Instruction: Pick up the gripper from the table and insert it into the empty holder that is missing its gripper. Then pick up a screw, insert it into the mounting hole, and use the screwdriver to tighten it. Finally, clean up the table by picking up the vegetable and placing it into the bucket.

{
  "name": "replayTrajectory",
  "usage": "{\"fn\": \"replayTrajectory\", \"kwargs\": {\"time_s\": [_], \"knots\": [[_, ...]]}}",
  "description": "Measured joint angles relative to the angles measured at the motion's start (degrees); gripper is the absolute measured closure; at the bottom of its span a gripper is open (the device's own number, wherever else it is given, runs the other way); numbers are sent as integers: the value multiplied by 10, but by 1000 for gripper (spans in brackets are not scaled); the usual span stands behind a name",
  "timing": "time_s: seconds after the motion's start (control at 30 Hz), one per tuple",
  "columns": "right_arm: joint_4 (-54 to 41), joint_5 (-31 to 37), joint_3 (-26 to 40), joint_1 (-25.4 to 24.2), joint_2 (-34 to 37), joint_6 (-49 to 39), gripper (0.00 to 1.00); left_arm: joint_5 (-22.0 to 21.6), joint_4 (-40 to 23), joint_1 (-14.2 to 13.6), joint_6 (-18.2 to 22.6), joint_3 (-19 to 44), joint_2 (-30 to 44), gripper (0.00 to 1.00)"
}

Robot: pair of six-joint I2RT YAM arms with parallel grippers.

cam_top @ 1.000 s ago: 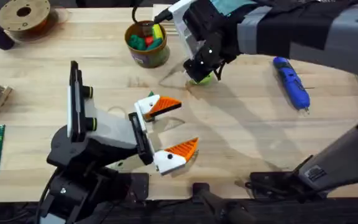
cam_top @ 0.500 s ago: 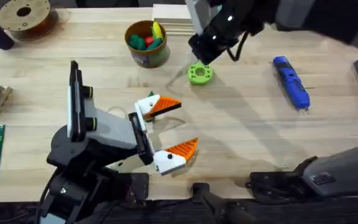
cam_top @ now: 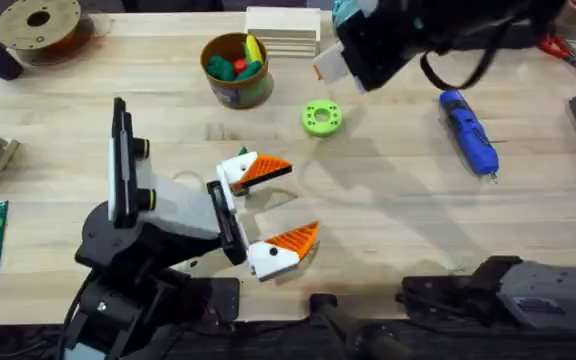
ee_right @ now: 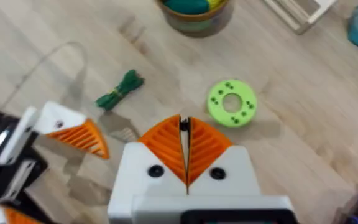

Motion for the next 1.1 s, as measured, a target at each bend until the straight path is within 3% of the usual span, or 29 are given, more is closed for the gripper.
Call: {"fn": "replayTrajectory", "kwargs": {"time_s": [0.6, 1.1], "knots": [[-25, -30, 0, 159, 1, 60, 994, 0, 0, 0, 0, 0, 0, 14], [3, -73, 0, 188, 70, 74, 994, 0, 0, 0, 0, 0, 0, 14]]}}
